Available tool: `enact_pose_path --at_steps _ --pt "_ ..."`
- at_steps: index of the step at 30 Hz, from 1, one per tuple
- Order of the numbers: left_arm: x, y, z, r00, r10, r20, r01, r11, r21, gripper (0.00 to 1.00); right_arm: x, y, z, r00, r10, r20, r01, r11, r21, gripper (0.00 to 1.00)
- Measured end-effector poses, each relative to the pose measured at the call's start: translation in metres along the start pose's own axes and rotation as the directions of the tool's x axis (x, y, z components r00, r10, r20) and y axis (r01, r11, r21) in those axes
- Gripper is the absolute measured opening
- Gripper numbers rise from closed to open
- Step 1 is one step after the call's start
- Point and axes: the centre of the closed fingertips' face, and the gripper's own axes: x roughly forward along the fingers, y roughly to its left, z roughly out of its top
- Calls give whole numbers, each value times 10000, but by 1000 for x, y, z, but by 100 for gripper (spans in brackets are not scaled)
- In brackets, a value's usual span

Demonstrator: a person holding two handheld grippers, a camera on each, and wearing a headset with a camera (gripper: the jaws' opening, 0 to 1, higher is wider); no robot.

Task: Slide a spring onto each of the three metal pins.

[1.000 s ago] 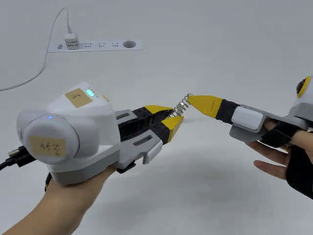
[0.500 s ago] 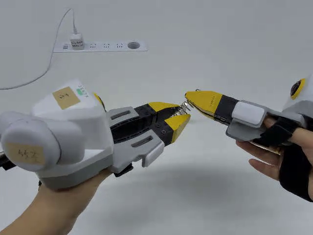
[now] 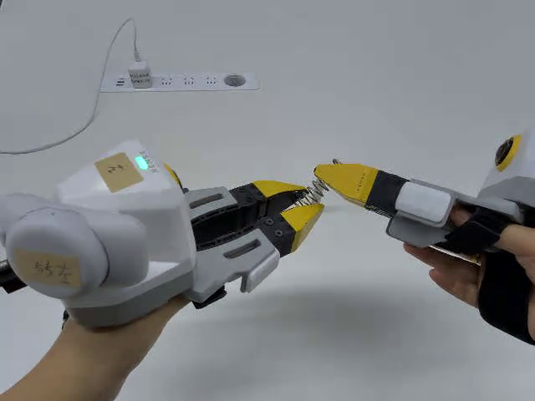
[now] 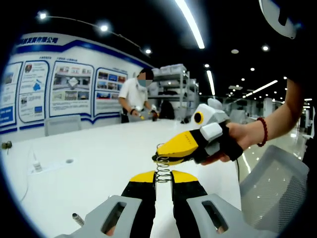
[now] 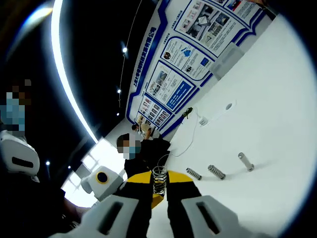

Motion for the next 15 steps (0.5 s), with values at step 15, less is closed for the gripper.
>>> enact_pose_path --at_steps 15 --pt "-17 16 -21 9936 733 -864 -779 9957 -508 27 1 -6 10 9986 -504 151 520 9898 -1327 11"
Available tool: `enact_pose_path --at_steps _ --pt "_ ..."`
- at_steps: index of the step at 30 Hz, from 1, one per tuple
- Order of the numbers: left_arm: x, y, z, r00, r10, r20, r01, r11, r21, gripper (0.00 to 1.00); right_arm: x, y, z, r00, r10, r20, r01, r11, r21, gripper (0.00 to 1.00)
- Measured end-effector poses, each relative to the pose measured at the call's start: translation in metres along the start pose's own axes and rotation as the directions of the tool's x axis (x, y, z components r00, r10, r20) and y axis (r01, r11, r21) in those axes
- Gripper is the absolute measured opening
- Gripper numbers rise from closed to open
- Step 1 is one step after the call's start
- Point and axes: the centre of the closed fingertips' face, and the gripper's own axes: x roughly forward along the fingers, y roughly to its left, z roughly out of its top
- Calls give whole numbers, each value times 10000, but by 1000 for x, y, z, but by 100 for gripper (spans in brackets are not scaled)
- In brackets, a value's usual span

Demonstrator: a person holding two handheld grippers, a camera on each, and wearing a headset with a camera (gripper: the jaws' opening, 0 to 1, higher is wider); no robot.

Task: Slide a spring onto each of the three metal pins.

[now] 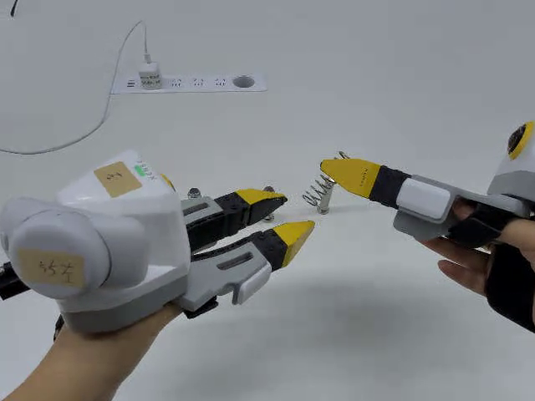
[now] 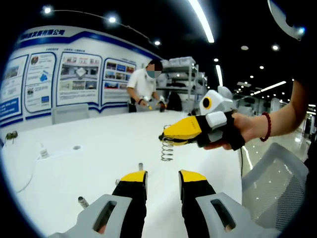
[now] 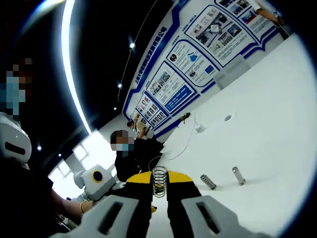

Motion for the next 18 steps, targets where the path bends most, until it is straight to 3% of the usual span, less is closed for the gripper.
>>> enact_pose_path --at_steps 7,12,18 --pt "-13 15 -10 9971 748 -161 -749 9972 -85 32 -1 -12 5 9983 -588 -9 584 9932 -1004 11" --pt "-24 27 -17 9902 1368 -295 -1374 9903 -190 39 -1 -24 8 9927 -1201 -77 1153 9677 -2243 11" --pt "-34 38 -23 9799 1952 -406 -1962 9803 -225 49 0 -35 11 9856 -1689 -91 1589 9430 -2924 11"
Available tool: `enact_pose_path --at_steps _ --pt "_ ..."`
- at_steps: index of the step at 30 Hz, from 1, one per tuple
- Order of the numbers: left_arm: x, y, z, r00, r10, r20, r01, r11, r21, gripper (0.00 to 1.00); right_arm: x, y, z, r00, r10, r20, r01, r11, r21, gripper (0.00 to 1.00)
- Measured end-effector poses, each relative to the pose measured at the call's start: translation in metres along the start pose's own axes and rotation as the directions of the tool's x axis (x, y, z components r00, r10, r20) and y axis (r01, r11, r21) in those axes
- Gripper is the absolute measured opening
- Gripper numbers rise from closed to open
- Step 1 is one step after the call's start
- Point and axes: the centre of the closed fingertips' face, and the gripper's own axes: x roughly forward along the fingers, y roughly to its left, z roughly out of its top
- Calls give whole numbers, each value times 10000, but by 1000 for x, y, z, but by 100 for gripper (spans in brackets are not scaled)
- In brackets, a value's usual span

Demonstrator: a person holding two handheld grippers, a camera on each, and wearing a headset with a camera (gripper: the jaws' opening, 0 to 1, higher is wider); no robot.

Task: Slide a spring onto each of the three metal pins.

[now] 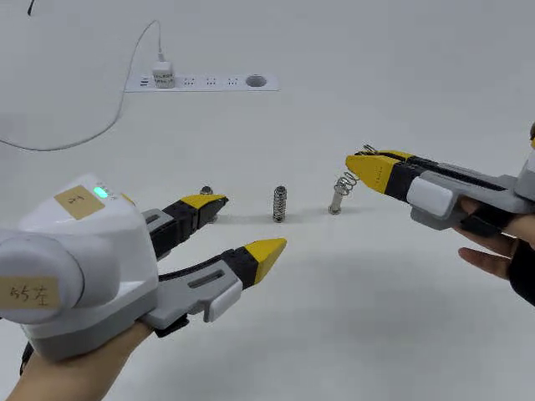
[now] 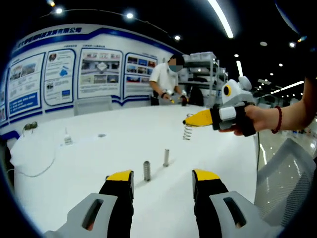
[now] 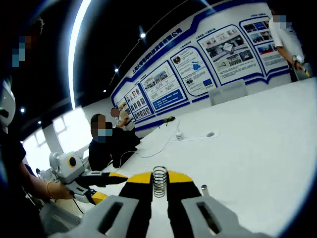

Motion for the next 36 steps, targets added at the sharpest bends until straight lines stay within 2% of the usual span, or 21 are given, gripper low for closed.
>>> enact_pose_path --at_steps 3,8,12,15,19,23,31,36 --pt "-3 6 -2 9995 300 -33 -300 9995 43 54 2 -7 1 9996 -296 -14 295 9987 -421 11" --pt "-8 11 -8 9979 643 -107 -644 9978 -175 60 7 -15 2 9988 -479 -50 471 9934 -1048 11" --pt "-10 16 -14 9952 936 -272 -940 9955 -120 65 11 -21 2 9978 -658 -118 636 9888 -1350 11" --pt "-11 20 -16 9933 1125 -257 -1131 9933 -236 69 15 -29 2 9952 -968 -116 932 9797 -1777 11" --pt "-11 25 -18 9907 1328 -301 -1335 9908 -219 73 19 -36 -1 9933 -1143 -153 1094 9757 -1901 11" --pt "-12 29 -22 9881 1485 -391 -1496 9884 -260 76 23 -44 -3 9914 -1302 -150 1229 9632 -2392 11" --pt "-12 31 -28 9850 1646 -513 -1664 9855 -329 83 30 -59 -12 9863 -1646 -142 1546 9496 -2726 11" --pt "-12 36 -30 9811 1849 -574 -1870 9818 -329 88 32 -65 -18 9845 -1751 -129 1659 9516 -2588 11"
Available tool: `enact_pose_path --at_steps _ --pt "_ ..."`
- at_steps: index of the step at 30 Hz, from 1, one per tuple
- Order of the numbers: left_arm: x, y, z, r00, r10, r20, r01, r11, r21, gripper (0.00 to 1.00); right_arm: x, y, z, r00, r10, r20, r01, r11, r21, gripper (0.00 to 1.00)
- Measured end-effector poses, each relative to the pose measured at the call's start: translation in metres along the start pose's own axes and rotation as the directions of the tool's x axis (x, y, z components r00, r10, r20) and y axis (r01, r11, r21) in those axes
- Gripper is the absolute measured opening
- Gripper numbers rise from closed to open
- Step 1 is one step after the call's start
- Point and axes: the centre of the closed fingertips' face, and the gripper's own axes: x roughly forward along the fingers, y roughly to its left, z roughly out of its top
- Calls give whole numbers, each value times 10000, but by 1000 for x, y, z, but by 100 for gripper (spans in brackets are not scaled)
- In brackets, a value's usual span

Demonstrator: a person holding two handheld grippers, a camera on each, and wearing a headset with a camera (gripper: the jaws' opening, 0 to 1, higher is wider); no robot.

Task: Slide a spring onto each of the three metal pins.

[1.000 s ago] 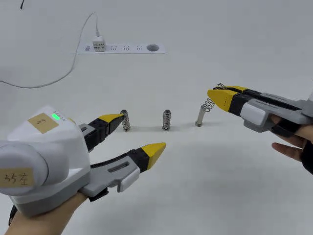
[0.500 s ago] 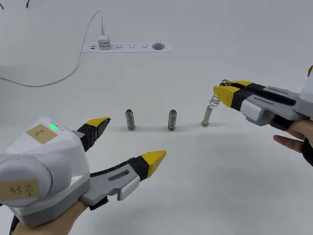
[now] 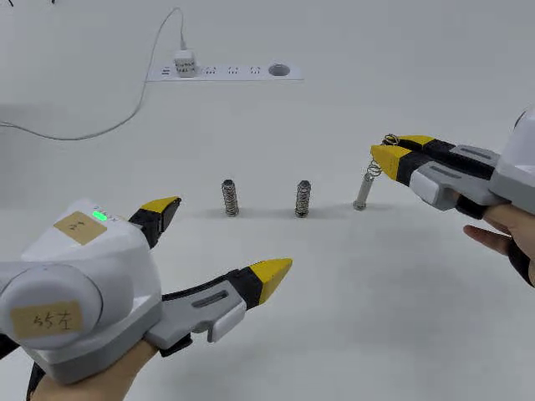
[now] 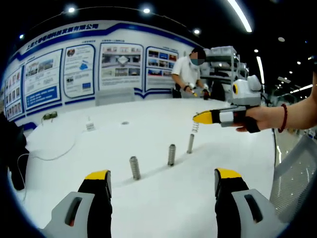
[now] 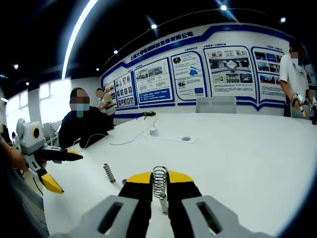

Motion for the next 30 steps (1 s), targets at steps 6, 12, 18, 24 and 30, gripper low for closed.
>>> enact_pose_path --at_steps 6,12,18,24,30 --pt "0 -1 -3 10000 34 -74 -35 10000 -93 91 5 -3 -6 9999 -170 -29 170 9999 -11 12" --pt "1 -2 -4 9999 6 -120 -6 10000 -36 92 8 -4 -14 9995 -252 -179 251 9997 -64 12" --pt "2 -3 -5 9999 -14 -171 13 10000 -47 92 10 -1 -20 9993 -304 -237 300 9994 -171 12" --pt "2 -6 -5 9997 -204 -151 202 9996 -190 92 12 2 -25 9987 -376 -347 365 9988 -332 12" --pt "2 -6 -6 9996 -194 -198 191 9997 -162 92 15 4 -37 9966 -404 -718 352 9968 -719 12"
